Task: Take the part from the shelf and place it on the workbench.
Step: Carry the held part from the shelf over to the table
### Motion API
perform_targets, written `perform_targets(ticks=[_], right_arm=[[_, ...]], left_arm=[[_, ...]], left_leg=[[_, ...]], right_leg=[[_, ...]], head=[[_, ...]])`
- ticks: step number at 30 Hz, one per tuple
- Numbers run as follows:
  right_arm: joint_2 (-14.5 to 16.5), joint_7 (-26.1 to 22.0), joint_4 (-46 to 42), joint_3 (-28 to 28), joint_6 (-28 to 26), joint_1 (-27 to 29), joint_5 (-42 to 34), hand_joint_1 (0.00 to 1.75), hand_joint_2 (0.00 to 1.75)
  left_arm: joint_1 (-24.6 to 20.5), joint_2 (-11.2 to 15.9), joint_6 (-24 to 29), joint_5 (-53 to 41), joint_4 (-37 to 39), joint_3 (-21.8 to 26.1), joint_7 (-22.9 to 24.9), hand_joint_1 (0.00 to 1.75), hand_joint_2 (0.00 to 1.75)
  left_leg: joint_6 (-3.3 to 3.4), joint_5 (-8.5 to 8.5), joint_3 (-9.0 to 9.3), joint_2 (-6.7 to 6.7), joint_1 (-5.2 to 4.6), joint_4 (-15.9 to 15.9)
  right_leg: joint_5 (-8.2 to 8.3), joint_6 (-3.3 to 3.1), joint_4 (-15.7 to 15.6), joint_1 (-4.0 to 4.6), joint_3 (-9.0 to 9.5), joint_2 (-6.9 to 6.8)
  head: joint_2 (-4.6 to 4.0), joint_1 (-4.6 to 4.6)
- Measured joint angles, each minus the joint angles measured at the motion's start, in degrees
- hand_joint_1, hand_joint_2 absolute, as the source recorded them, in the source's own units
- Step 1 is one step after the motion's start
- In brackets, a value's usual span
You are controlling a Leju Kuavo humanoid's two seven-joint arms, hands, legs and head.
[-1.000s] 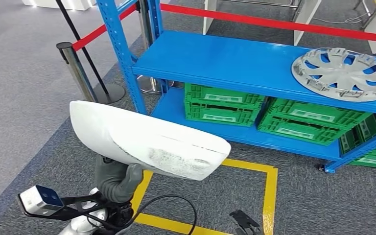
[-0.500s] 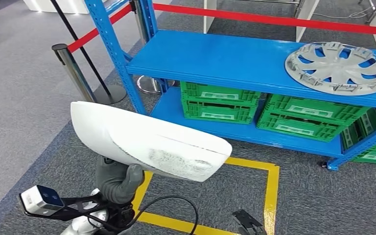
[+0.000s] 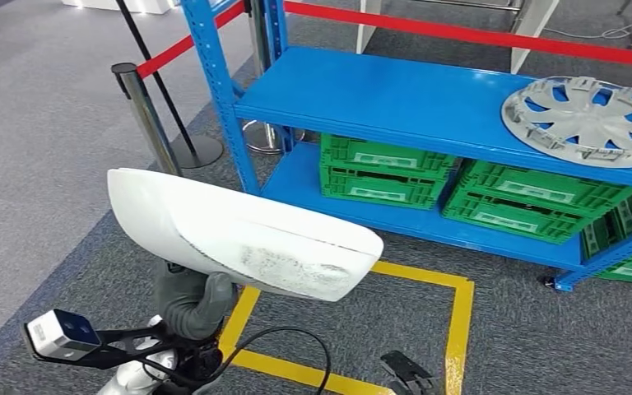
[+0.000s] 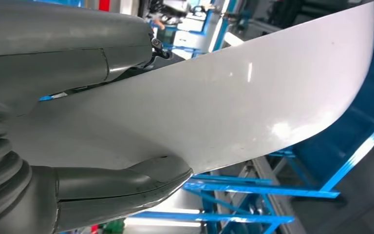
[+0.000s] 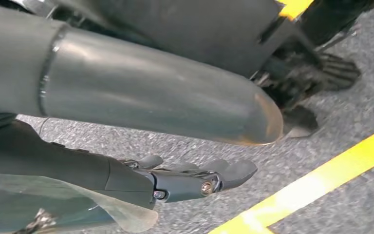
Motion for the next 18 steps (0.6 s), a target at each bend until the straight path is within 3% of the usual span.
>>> perform_targets(ticks=[1,3,4,5,6,7,9,11,12,14,16,18], right_arm=[[0.0,0.1,0.0,0.1,0.1,-0.2,0.0,0.00,0.00],[0.0,0.3,0.0,0.1,0.2,-0.3,0.1,0.00,0.00],[0.0,0.4,0.0,0.1,0.4,-0.3,0.1,0.00,0.00],[0.0,0.5,0.0,0.2,0.5,-0.2,0.1,0.00,0.00],[0.0,0.5,0.0,0.2,0.6,-0.2,0.1,0.00,0.00],[0.0,0.6,0.0,0.2,0.8,-0.2,0.1,0.00,0.00],[0.0,0.6,0.0,0.2,1.0,-0.3,0.1,0.00,0.00],[0.0,0.6,0.0,0.2,1.3,-0.4,0.1,0.00,0.00],[0.1,0.7,0.0,0.2,1.4,-0.4,0.2,0.00,0.00],[0.3,0.8,0.0,0.2,1.6,-0.5,0.2,0.00,0.00],[0.5,0.8,0.0,0.3,1.7,-0.6,0.3,0.00,0.00],[0.5,0.8,0.0,0.3,1.8,-0.7,0.3,0.00,0.00]], left_arm=[[0.0,-0.1,0.0,0.0,0.0,0.0,0.0,1.75,1.75],[0.0,-0.3,0.0,0.0,0.0,0.1,0.0,1.75,1.75],[0.1,-0.3,0.0,0.0,0.0,0.1,0.0,1.75,1.75],[0.1,-0.3,0.0,0.0,0.1,0.1,0.0,1.75,1.75],[0.1,-0.3,-0.1,0.0,0.1,0.1,0.0,1.75,1.75],[0.1,-0.3,-0.1,0.0,0.1,0.2,0.0,1.75,1.75],[0.0,-0.3,-0.3,0.0,0.1,0.2,0.0,1.75,1.75],[-0.1,-0.3,-0.5,0.0,0.1,0.2,0.0,1.75,1.75],[-0.2,-0.3,-0.6,0.1,0.2,0.2,0.0,1.75,1.75],[-0.2,-0.4,-0.6,0.1,0.2,0.2,0.0,1.75,1.75],[-0.3,-0.4,-0.7,0.1,0.2,0.2,0.0,1.75,1.75],[-0.4,-0.3,-0.7,0.1,0.2,0.2,0.0,1.75,1.75]], left_leg=[[0.26,0.26,-0.01,-0.32,0.13,-0.2],[0.57,0.45,-0.25,-1.02,0.02,-0.2],[0.63,0.49,-0.33,-1.44,-0.04,-0.2],[0.65,0.52,-0.37,-1.93,-0.08,-0.1],[0.66,0.53,-0.38,-2.49,-0.09,-0.1],[0.62,0.51,-0.38,-3.11,-0.09,0.1],[0.36,0.38,-0.62,-4.32,-0.12,0.5],[-0.25,0.45,-1.31,-5.49,0.02,1.0],[-0.63,0.62,-1.67,-6.12,0.11,1.2],[-1.30,0.71,-2.08,-6.81,0.23,1.3],[-2.02,-1.24,-3.59,-4.58,0.14,4.5],[-2.80,-4.75,-7.03,-1.59,0.43,11.7]], right_leg=[[-1.48,0.16,2.3,-0.03,-1.07,0.48],[-5.11,0.32,9.7,-0.02,-4.40,1.22],[-6.17,0.39,13.0,-0.02,-5.91,1.32],[-6.15,0.45,14.5,-0.01,-6.59,1.36],[-5.01,0.47,13.6,-0.03,-6.18,1.42],[-3.07,0.42,10.8,-0.07,-4.78,1.67],[0.06,0.19,3.3,-0.34,-0.96,4.05],[0.61,-0.04,-0.6,-0.54,1.11,6.26],[0.51,-0.13,-0.9,-0.51,1.36,6.32],[0.66,-0.51,-1.2,-0.60,1.48,4.98],[0.78,-1.11,-1.6,-0.85,1.78,3.29],[0.64,-1.52,-1.7,-0.84,1.92,1.46]], head=[[0.00,0.08],[0.00,0.15],[0.00,0.15],[0.00,0.14],[0.00,0.15],[0.00,0.15],[0.00,0.14],[0.00,0.11],[0.00,0.09],[0.00,0.07],[0.00,-0.32],[0.00,-0.70]])
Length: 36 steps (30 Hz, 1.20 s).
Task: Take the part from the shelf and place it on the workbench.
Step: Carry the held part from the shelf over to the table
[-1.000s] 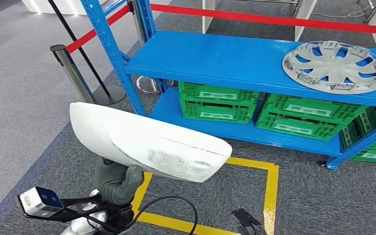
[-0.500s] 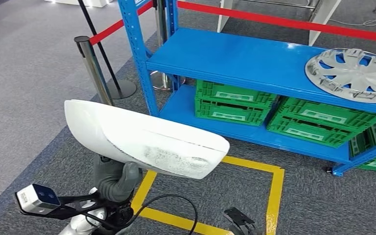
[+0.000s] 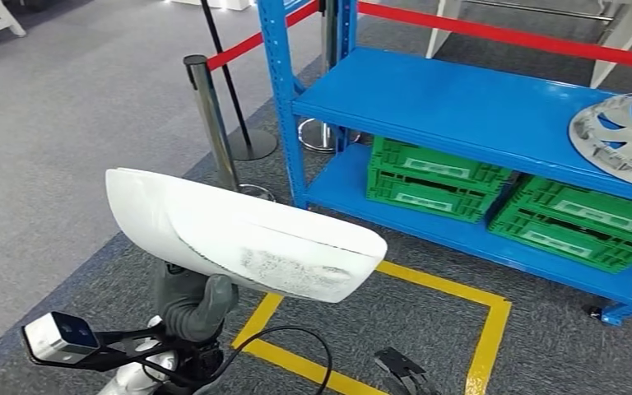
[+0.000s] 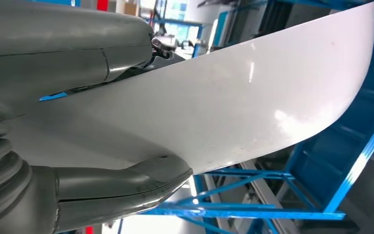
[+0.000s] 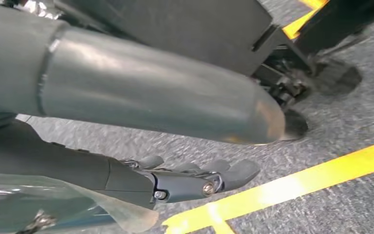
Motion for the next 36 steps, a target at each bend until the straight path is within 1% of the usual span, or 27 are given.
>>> perform_targets(ticks=[1,2,3,5,7,8,9,11,12,13,15,16,17,18,19,20,22,24,26,27,28,30,32,33,34,35,36], right_arm=[[0.0,0.0,0.0,0.0,0.1,0.0,0.0,0.00,0.00],[0.0,0.1,0.0,0.0,0.2,0.1,0.0,0.00,0.00],[0.0,0.1,0.0,0.0,0.3,0.0,0.0,0.00,0.00],[0.0,0.2,0.0,0.1,0.4,-0.2,0.0,0.00,0.00],[0.1,0.2,0.0,0.3,0.5,-0.3,0.0,0.00,0.00],[0.1,0.2,0.0,0.3,0.6,-0.3,0.0,0.00,0.00],[0.1,0.3,0.0,0.3,0.6,-0.3,0.0,0.00,0.00],[0.2,0.4,-0.1,0.4,0.6,-0.4,0.0,0.00,0.00],[0.3,0.4,-0.1,0.4,0.7,-0.5,0.0,0.00,0.00],[0.3,0.4,-0.2,0.5,0.7,-0.6,0.0,0.00,0.00],[0.3,0.4,-0.2,0.7,0.7,-0.6,0.0,0.00,0.00],[0.3,0.5,-0.2,0.7,0.7,-0.4,0.0,0.00,0.00],[0.3,0.5,-0.2,0.8,0.7,-0.3,0.0,0.00,0.00],[0.3,0.5,-0.2,0.9,0.7,-0.1,0.0,0.00,0.00],[0.3,0.6,-0.2,0.9,0.7,-0.1,0.0,0.00,0.00],[0.3,0.6,-0.2,0.9,0.7,-0.1,0.0,0.00,0.00],[0.3,0.6,-0.2,0.9,0.7,-0.2,0.0,0.00,0.00],[0.2,0.6,-0.2,0.9,0.7,-0.2,0.0,0.00,0.00],[0.3,0.7,-0.2,0.9,0.7,-0.2,0.0,0.00,0.00],[0.4,0.7,-0.3,1.0,0.8,-0.2,0.0,0.00,0.00],[0.4,0.6,-0.3,1.0,0.8,-0.2,0.0,0.00,0.00],[0.5,0.6,-0.3,1.0,0.8,-0.2,0.0,0.00,0.00],[0.4,0.7,-0.3,1.0,0.9,-0.1,0.0,0.00,0.00],[0.4,0.7,-0.3,1.0,0.9,-0.1,0.0,0.00,0.00],[0.4,0.7,-0.3,1.0,0.9,-0.1,0.0,0.00,0.00],[0.4,0.7,-0.3,1.0,0.9,-0.2,0.0,0.00,0.00],[0.4,0.7,-0.3,1.0,1.0,-0.2,0.0,0.00,0.00]], left_arm=[[0.0,0.0,0.0,0.0,0.0,0.0,0.0,1.75,1.75],[0.1,0.0,-0.1,0.0,0.1,0.0,0.0,1.75,1.75],[0.1,0.1,-0.1,-0.1,0.1,0.0,0.0,1.75,1.75],[0.1,0.1,-0.1,-0.3,0.1,0.0,0.0,1.75,1.75],[0.0,0.0,-0.1,-0.6,0.1,0.0,0.0,1.75,1.75],[0.0,-0.1,-0.1,-0.7,0.1,0.0,0.0,1.75,1.75],[-0.1,-0.1,-0.1,-0.8,0.1,0.0,0.0,1.75,1.75],[0.0,-0.3,-0.2,-0.9,0.1,0.0,0.0,1.75,1.75],[0.0,-0.3,-0.2,-0.9,0.1,0.1,0.0,1.75,1.75],[0.0,-0.4,-0.3,-0.9,0.1,0.1,0.0,1.75,1.75],[-0.1,-0.5,-0.4,-0.9,0.0,0.2,0.0,1.75,1.75],[0.0,-0.5,-0.4,-0.9,0.1,0.2,0.0,1.75,1.75],[0.0,-0.6,-0.4,-0.9,0.1,0.2,0.0,1.75,1.75],[0.0,-0.6,-0.4,-0.9,0.1,0.2,0.0,1.75,1.75],[0.1,-0.6,-0.4,-0.9,0.1,0.3,0.0,1.75,1.75],[0.1,-0.6,-0.5,-0.9,0.1,0.3,0.0,1.75,1.75],[0.0,-0.6,-0.5,-0.9,0.1,0.3,0.0,1.75,1.75],[0.0,-0.7,-0.5,-0.9,0.1,0.3,0.0,1.75,1.75],[0.2,-0.7,-0.4,-1.1,0.1,0.4,0.0,1.75,1.75],[0.2,-0.7,-0.4,-1.2,0.1,0.4,0.0,1.75,1.75],[0.2,-0.7,-0.3,-1.3,0.1,0.4,0.0,1.75,1.75],[0.1,-0.7,-0.2,-1.5,0.1,0.4,0.0,1.75,1.75],[0.2,-0.7,-0.1,-1.7,0.1,0.4,0.0,1.75,1.75],[0.2,-0.7,-0.1,-1.8,0.1,0.4,0.0,1.75,1.75],[0.3,-0.7,-0.1,-1.9,0.1,0.4,0.0,1.75,1.75],[0.3,-0.7,-0.1,-1.9,0.1,0.4,0.0,1.75,1.75],[0.2,-0.7,-0.1,-2.0,0.1,0.4,0.0,1.75,1.75]], left_leg=[[-0.31,-1.18,-1.63,0.60,0.24,3.3],[-0.54,-1.39,-2.50,0.89,0.48,5.1],[-0.68,-0.51,-2.30,1.11,0.68,4.7],[-0.64,3.31,0.93,2.35,0.87,-1.5],[-0.21,5.62,4.39,4.55,0.41,-8.4],[0.09,5.86,5.11,5.23,0.16,-10.1],[0.41,5.61,5.11,5.22,-0.11,-10.6],[1.21,5.85,4.95,4.09,-0.07,-11.0],[1.61,6.03,5.06,3.47,0.03,-11.3],[1.99,6.24,5.19,2.91,0.18,-11.6],[2.47,6.45,5.25,1.71,0.24,-11.9],[2.61,6.47,5.21,1.01,0.17,-11.8],[2.67,6.46,5.20,0.22,0.10,-11.8],[2.70,6.45,5.21,-0.66,0.05,-11.8],[2.68,6.44,5.23,-1.55,0.04,-11.7],[2.61,6.39,5.25,-2.40,0.06,-11.5],[2.25,6.21,4.95,-3.86,0.01,-10.9],[1.62,6.29,4.39,-5.03,0.11,-10.6],[0.95,6.53,4.00,-5.61,0.27,-10.7],[0.66,6.27,3.78,-4.73,0.19,-10.3],[0.37,5.41,3.13,-3.23,0.09,-8.8],[-0.09,2.15,0.24,0.02,0.07,-2.4],[-0.38,-0.34,-3.17,0.94,0.33,4.5],[-0.42,-0.15,-3.75,1.04,0.41,5.6],[-0.35,1.12,-3.15,1.18,0.45,4.3],[-0.12,3.15,-1.40,1.64,0.39,0.9],[0.23,4.90,0.73,2.87,0.12,-3.3]], right_leg=[[-0.07,-0.07,0.0,0.01,0.02,-0.90],[-0.12,-0.08,0.0,0.01,0.03,-1.74],[-0.18,-0.04,0.0,-0.01,0.08,-2.48],[-0.36,0.20,0.0,-0.04,0.37,-3.79],[-0.64,0.74,0.1,0.22,0.62,-4.87],[-0.72,1.06,0.1,0.36,0.67,-5.38],[-0.75,1.38,0.0,0.49,0.68,-5.94],[-0.97,2.04,-0.1,0.37,0.82,-6.73],[-1.62,2.27,0.4,0.29,0.61,-6.04],[-2.80,2.41,2.1,0.22,-0.11,-4.68],[-6.23,2.39,8.9,0.24,-3.34,-1.37],[-7.58,2.34,12.7,0.29,-5.29,-0.52],[-8.09,2.29,15.3,0.35,-6.75,-0.15],[-7.44,2.22,15.8,0.38,-7.30,0.02],[-5.70,2.11,14.0,0.39,-6.69,0.25],[-3.40,1.98,10.4,0.35,-5.21,0.83],[-0.64,1.75,3.4,0.12,-2.02,3.26],[-0.55,1.51,0.9,0.07,-0.71,4.59],[-0.37,1.00,0.6,0.11,-0.47,3.58],[-0.29,0.69,0.5,0.08,-0.32,2.94],[-0.25,0.39,0.4,0.02,-0.13,2.20],[-0.44,-0.08,0.3,0.16,0.24,0.52],[-0.72,-0.35,0.3,0.36,0.44,-1.29],[-0.86,-0.39,0.3,0.42,0.53,-2.11],[-1.00,-0.38,0.3,0.47,0.68,-2.83],[-1.18,-0.33,0.3,0.50,0.92,-3.51],[-1.38,-0.26,0.3,0.52,1.18,-4.12]], head=[[0.00,0.00],[0.00,-0.01],[0.00,-0.02],[0.00,-0.03],[0.00,0.00],[0.00,0.07],[0.00,0.15],[0.00,0.27],[0.00,0.35],[0.00,0.55],[0.00,0.94],[0.00,1.07],[0.00,1.06],[0.00,1.05],[0.00,1.06],[0.00,1.06],[0.00,1.02],[0.01,0.98],[0.01,1.00],[0.01,0.85],[0.00,0.62],[0.00,0.19],[0.00,0.14],[0.00,0.12],[0.00,0.11],[0.00,0.11],[0.00,0.14]])
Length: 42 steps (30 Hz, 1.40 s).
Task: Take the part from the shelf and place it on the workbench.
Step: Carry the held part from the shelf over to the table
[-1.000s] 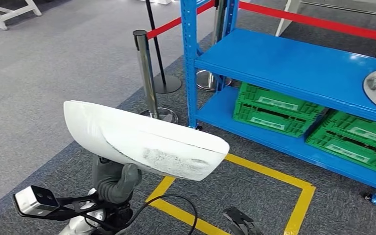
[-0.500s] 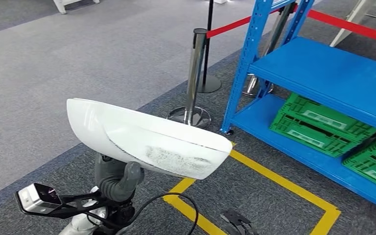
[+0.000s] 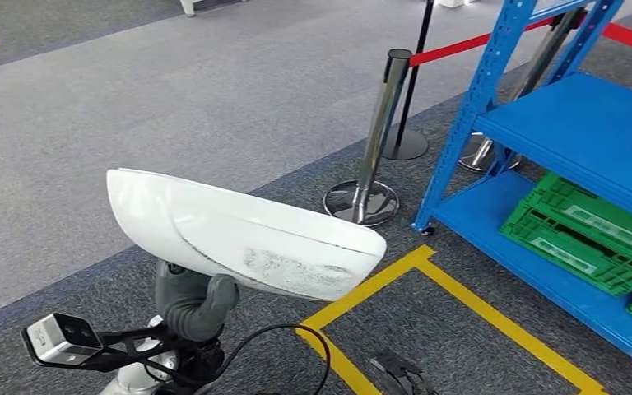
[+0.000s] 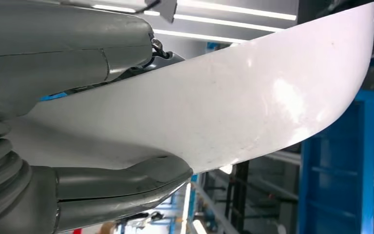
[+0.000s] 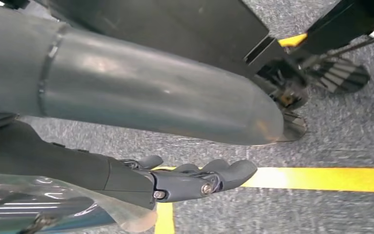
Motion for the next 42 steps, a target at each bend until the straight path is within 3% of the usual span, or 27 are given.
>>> perform_targets(ticks=[2,3,5,6,8,9,11,12,13,14,16,18,20,21,23,24,25,27,28,29,31,33,35,36,38,40,42], right_arm=[[0.0,0.0,0.0,0.0,0.1,0.0,0.0,0.00,0.00],[0.0,0.0,0.0,0.0,0.1,0.0,0.0,0.00,0.00],[0.1,0.0,0.0,0.1,0.2,-0.1,0.0,0.00,0.00],[0.2,0.0,0.0,0.1,0.2,-0.1,0.0,0.00,0.00],[0.2,0.0,-0.1,0.2,0.3,-0.2,0.0,0.00,0.00],[0.2,0.0,-0.1,0.2,0.4,-0.2,0.0,0.00,0.00],[0.2,0.2,-0.1,0.2,0.6,0.0,0.0,0.00,0.00],[0.2,0.2,0.0,0.2,0.7,0.2,0.0,0.00,0.00],[0.2,0.3,0.0,0.2,0.7,0.2,0.0,0.00,0.00],[0.2,0.3,0.0,0.2,0.8,0.2,0.0,0.00,0.00],[0.1,0.3,0.0,0.2,0.8,0.2,-0.1,0.00,0.00],[0.1,0.3,0.0,0.2,0.8,0.1,-0.2,0.00,0.00],[0.2,0.4,0.1,0.2,0.9,0.2,-0.2,0.00,0.00],[0.2,0.4,0.1,0.2,0.9,0.1,-0.2,0.00,0.00],[0.3,0.4,0.1,0.2,0.9,0.1,-0.3,0.00,0.00],[0.3,0.4,0.1,0.2,0.9,0.1,-0.3,0.00,0.00],[0.3,0.4,0.1,0.2,1.0,0.2,-0.2,0.00,0.00],[0.2,0.8,0.1,0.4,1.5,0.2,0.4,0.00,0.00],[0.2,1.1,0.1,0.6,1.9,0.1,1.0,0.00,0.00],[0.2,1.3,0.1,1.0,2.4,0.0,1.7,0.00,0.00],[0.2,1.5,0.1,1.9,2.9,-0.1,2.9,0.00,0.00],[0.2,1.4,0.1,2.6,2.9,0.0,3.5,0.00,0.00],[0.2,0.9,0.1,3.1,2.8,-0.1,3.6,0.00,0.00],[0.3,0.7,0.0,3.3,2.8,-0.2,3.6,0.00,0.00],[0.3,0.2,0.0,3.5,2.8,-0.2,3.6,0.00,0.00],[0.3,0.1,0.0,3.6,2.8,0.0,3.7,0.00,0.00],[0.2,0.1,0.1,3.6,2.8,0.2,3.7,0.00,0.00]], left_arm=[[-0.1,-0.1,-0.1,0.0,0.0,0.0,0.0,1.75,1.75],[-0.2,-0.1,-0.1,0.0,0.0,0.0,0.0,1.75,1.75],[-0.2,-0.1,-0.1,0.0,0.0,0.0,0.0,1.75,1.75],[-0.2,-0.1,-0.2,0.0,0.0,0.1,0.0,1.75,1.75],[-0.3,-0.2,-0.2,0.1,0.0,0.2,0.0,1.75,1.75],[-0.4,-0.3,-0.3,0.1,0.0,0.2,0.0,1.75,1.75],[-0.4,-0.4,-0.3,0.3,0.2,0.2,0.0,1.75,1.75],[-0.4,-0.4,-0.3,0.4,0.4,0.2,0.0,1.75,1.75],[-0.4,-0.4,-0.3,0.5,0.5,0.2,0.0,1.75,1.75],[-0.4,-0.4,-0.3,0.6,0.7,0.2,0.0,1.75,1.75],[-0.5,-0.4,-0.3,0.6,0.9,0.2,0.0,1.75,1.75],[-0.5,-0.5,-0.3,0.7,1.0,0.2,0.0,1.75,1.75],[-0.5,-0.5,-0.3,0.7,1.1,0.1,0.0,1.75,1.75],[-0.5,-0.5,-0.3,0.7,1.1,0.1,0.0,1.75,1.75],[-0.6,-0.5,-0.2,0.7,1.2,0.2,0.0,1.75,1.75],[-0.7,-0.5,-0.2,0.7,1.2,0.1,0.0,1.75,1.75],[-0.7,-0.5,-0.1,0.6,1.2,0.1,0.0,1.75,1.75],[-0.5,-0.4,0.6,0.0,1.2,0.1,0.0,1.75,1.75],[-0.2,-0.3,1.2,-0.5,1.1,0.2,0.0,1.75,1.75],[0.2,-0.2,1.7,-1.0,0.8,0.2,0.0,1.75,1.75],[1.1,-0.1,2.4,-1.5,-0.3,0.3,0.0,1.75,1.75],[1.8,0.0,2.6,-1.7,-1.5,0.3,0.0,1.75,1.75],[2.4,0.0,2.8,-1.8,-2.2,0.3,0.0,1.75,1.75],[2.7,0.1,2.8,-1.8,-2.4,0.3,0.0,1.75,1.75],[2.8,0.1,2.9,-1.8,-2.9,0.3,0.0,1.75,1.75],[2.7,0.1,3.0,-1.8,-3.0,0.3,0.0,1.75,1.75],[2.8,0.0,3.0,-1.8,-3.0,0.2,0.0,1.75,1.75]], left_leg=[[0.82,1.73,3.09,2.53,-0.85,-6.2],[1.12,1.58,3.47,3.21,-1.23,-7.2],[1.65,1.57,3.40,2.21,-1.32,-7.6],[1.95,1.70,3.51,1.51,-1.19,-7.9],[2.53,2.06,3.84,0.15,-0.72,-8.6],[2.67,2.09,3.86,-0.51,-0.64,-8.6],[2.83,2.05,3.86,-2.09,-0.56,-8.6],[2.84,2.03,3.86,-2.95,-0.54,-8.5],[2.78,2.00,3.87,-3.86,-0.48,-8.4],[2.64,1.90,3.88,-4.70,-0.38,-8.2],[2.04,1.51,3.66,-6.24,-0.20,-7.4],[1.33,1.37,3.17,-7.46,-0.12,-6.8],[0.78,1.59,2.82,-8.47,0.04,-6.8],[0.51,1.48,2.67,-7.90,0.02,-6.6],[0.03,-0.16,1.35,-4.92,-0.09,-3.8],[-0.17,-1.72,-0.03,-3.13,-0.13,-0.7],[-0.31,-3.44,-1.81,-2.23,-0.07,3.1],[-0.33,-5.28,-4.56,-1.84,0.04,8.9],[-0.18,-4.63,-4.53,-1.78,0.02,8.9],[0.09,-3.07,-3.39,-1.57,-0.06,6.7],[0.94,0.37,0.67,0.57,-0.73,-0.9],[1.65,1.27,3.11,2.67,-1.57,-5.8],[2.00,0.96,3.35,2.15,-1.87,-6.9],[2.16,1.12,3.51,1.49,-1.71,-7.2],[2.59,1.45,3.95,0.13,-1.24,-8.0],[2.87,1.54,4.14,-1.20,-0.92,-8.2],[2.95,1.48,4.16,-2.79,-0.83,-8.1]], right_leg=[[-0.38,0.41,0.0,0.19,0.32,-1.13],[-0.53,0.68,0.0,0.29,0.39,-1.68],[-0.84,1.29,-0.2,0.36,0.55,-2.81],[-1.26,1.57,0.0,0.29,0.52,-2.29],[-3.36,1.91,3.2,0.13,-0.91,0.66],[-4.96,1.97,6.5,0.07,-2.50,2.49],[-7.50,2.10,13.7,0.04,-6.45,3.91],[-7.39,2.19,15.4,0.01,-7.71,4.07],[-6.12,2.28,14.9,-0.03,-7.98,4.16],[-3.94,2.37,12.3,-0.13,-7.21,4.41],[-0.25,2.61,5.1,-0.54,-4.30,6.65],[0.59,2.32,1.6,-0.72,-2.48,8.44],[0.59,1.56,1.5,-0.53,-2.11,7.78],[0.66,1.20,1.4,-0.49,-1.98,7.22],[0.69,0.50,1.2,-0.46,-1.69,5.85],[0.59,0.21,1.2,-0.32,-1.56,5.05],[0.48,-0.01,1.2,-0.17,-1.49,4.21],[0.25,-0.27,1.2,0.08,-1.37,2.48],[0.12,-0.34,1.2,0.18,-1.27,1.69],[-0.03,-0.37,1.2,0.27,-1.08,0.98],[-0.43,-0.28,1.1,0.45,-0.55,-0.25],[-0.79,0.06,1.0,0.67,-0.24,-1.44],[-1.01,0.54,0.7,0.81,0.05,-2.78],[-1.26,0.81,0.7,0.76,0.11,-2.83],[-2.74,1.26,2.7,0.57,-0.68,-0.35],[-5.64,1.51,8.9,0.39,-3.87,3.01],[-7.31,1.77,15.1,0.34,-7.63,3.94]], head=[[0.00,-0.01],[0.00,0.00],[0.01,0.00],[0.01,0.09],[0.01,0.37],[0.00,0.53],[0.00,0.67],[0.00,0.68],[0.00,0.67],[0.00,0.66],[0.00,0.69],[0.00,0.73],[0.00,0.74],[0.00,0.71],[0.00,0.32],[0.00,0.13],[0.00,-0.01],[0.00,-0.01],[0.00,-0.01],[0.00,-0.01],[0.00,0.00],[0.00,0.02],[0.00,0.03],[0.00,0.08],[0.00,0.18],[0.00,0.40],[0.00,0.50]])
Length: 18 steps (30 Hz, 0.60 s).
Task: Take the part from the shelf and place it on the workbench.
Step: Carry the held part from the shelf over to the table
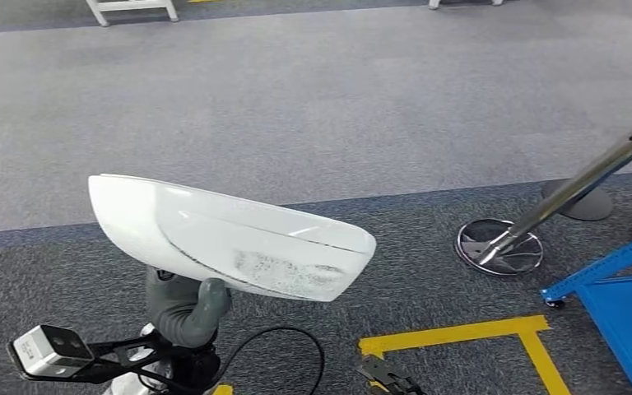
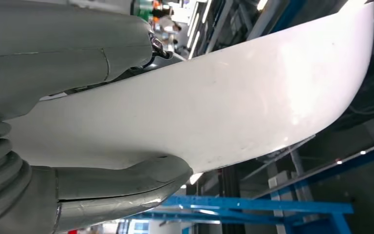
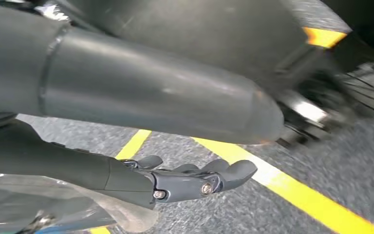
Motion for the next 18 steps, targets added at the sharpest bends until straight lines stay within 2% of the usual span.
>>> perform_targets(ticks=[1,2,3,5,6,7,9,10,11,13,15,16,17,18], right_arm=[[-0.1,0.0,0.0,0.0,0.0,0.1,0.0,0.00,0.00],[-0.2,0.0,0.0,0.0,0.0,0.1,0.0,0.00,0.00],[-0.2,0.0,0.0,0.0,0.0,0.1,0.0,0.00,0.00],[-0.2,0.0,0.0,0.0,-0.1,0.0,-0.2,0.00,0.00],[-0.2,-0.1,0.1,0.0,-0.2,0.1,-0.5,0.00,0.00],[-0.2,-0.2,0.1,0.0,-0.3,0.1,-0.8,0.00,0.00],[-0.1,-0.7,0.1,-0.1,-0.5,0.3,-1.5,0.00,0.00],[-0.1,-0.9,0.1,-0.1,-0.5,0.3,-1.6,0.00,0.00],[-0.1,-1.0,0.1,-0.1,-0.5,0.4,-1.7,0.00,0.00],[-0.1,-1.0,0.2,-0.1,-0.5,0.7,-1.8,0.00,0.00],[-0.2,-1.0,0.3,-0.1,-0.6,1.1,-1.9,0.00,0.00],[-0.2,-1.0,0.3,-0.1,-0.7,1.2,-1.9,0.00,0.00],[-0.2,-1.0,0.3,-0.1,-0.7,1.2,-1.9,0.00,0.00],[-0.2,-1.0,0.3,-0.1,-0.7,1.2,-1.9,0.00,0.00]], left_arm=[[0.0,0.0,0.0,0.0,0.0,0.0,0.0,1.75,1.75],[0.1,0.0,0.0,0.0,0.0,0.0,0.0,1.75,1.75],[0.0,0.0,0.0,0.0,0.0,0.0,0.0,1.75,1.75],[-0.1,0.0,0.0,0.0,0.0,-0.1,0.0,1.75,1.75],[-0.2,0.0,0.2,-0.3,0.0,-0.1,0.0,1.75,1.75],[-0.3,0.1,0.6,-0.7,0.1,-0.2,0.0,1.75,1.75],[-0.2,0.4,1.3,-1.3,0.1,-0.2,0.0,1.75,1.75],[0.0,0.6,1.4,-1.2,0.0,-0.1,0.0,1.75,1.75],[0.1,0.8,1.2,-0.9,0.0,0.0,0.0,1.75,1.75],[0.5,1.0,0.7,-0.6,-0.2,0.3,0.0,1.75,1.75],[1.2,1.1,0.4,-0.5,-0.4,0.9,0.0,1.75,1.75],[1.6,1.2,0.2,-0.5,-0.5,1.2,0.0,1.75,1.75],[1.9,1.3,0.1,-0.5,-0.6,1.5,0.0,1.75,1.75],[2.0,1.3,0.0,-0.5,-0.7,1.8,0.0,1.75,1.75]], left_leg=[[-0.06,-0.05,0.03,-0.86,0.05,0.1],[-0.20,-0.15,0.07,-1.75,0.17,0.2],[-0.44,-0.32,0.09,-2.58,0.34,0.5],[-1.10,-0.77,-0.20,-4.12,0.56,1.4],[-1.43,-0.87,-0.45,-4.79,0.63,1.7],[-1.72,-0.85,-0.71,-5.39,0.66,1.9],[-2.20,-0.74,-0.98,-6.12,0.79,1.9],[-2.46,-1.03,-1.20,-5.28,0.73,2.4],[-2.69,-1.77,-1.79,-3.89,0.67,3.7],[-3.09,-4.68,-4.54,-0.52,0.60,9.5],[-3.17,-7.20,-7.88,0.69,0.70,16.2],[-3.05,-7.16,-8.55,0.85,0.69,17.5],[-2.79,-6.01,-8.08,0.96,0.62,16.5],[-2.38,-4.06,-6.60,1.29,0.43,13.6]], right_leg=[[0.69,0.12,0.6,-0.02,-0.84,0.10],[2.45,0.25,-0.9,-0.09,-0.60,0.27],[4.88,0.44,-4.2,-0.27,0.61,0.79],[7.72,0.78,-10.6,-0.76,3.39,3.32],[8.06,0.70,-12.3,-0.89,4.27,4.26],[7.75,0.44,-12.7,-0.85,4.65,4.75],[7.88,-0.38,-12.9,-0.70,4.99,3.73],[7.91,-0.75,-13.0,-0.69,5.14,3.17],[7.90,-1.10,-13.1,-0.69,5.32,2.49],[7.66,-1.70,-13.2,-0.47,5.65,0.88],[7.35,-2.07,-13.2,-0.12,5.84,-0.91],[7.21,-2.16,-13.2,0.04,5.93,-1.72],[7.06,-2.22,-13.2,0.18,6.08,-2.47],[6.88,-2.23,-13.2,0.31,6.33,-3.18]], head=[[0.00,-0.01],[0.00,-0.01],[0.00,-0.01],[0.00,0.04],[0.00,0.04],[0.00,0.03],[0.00,0.00],[0.00,-0.14],[0.00,-0.38],[0.00,-0.83],[0.00,-0.89],[0.00,-0.90],[0.00,-0.90],[0.00,-0.90]])
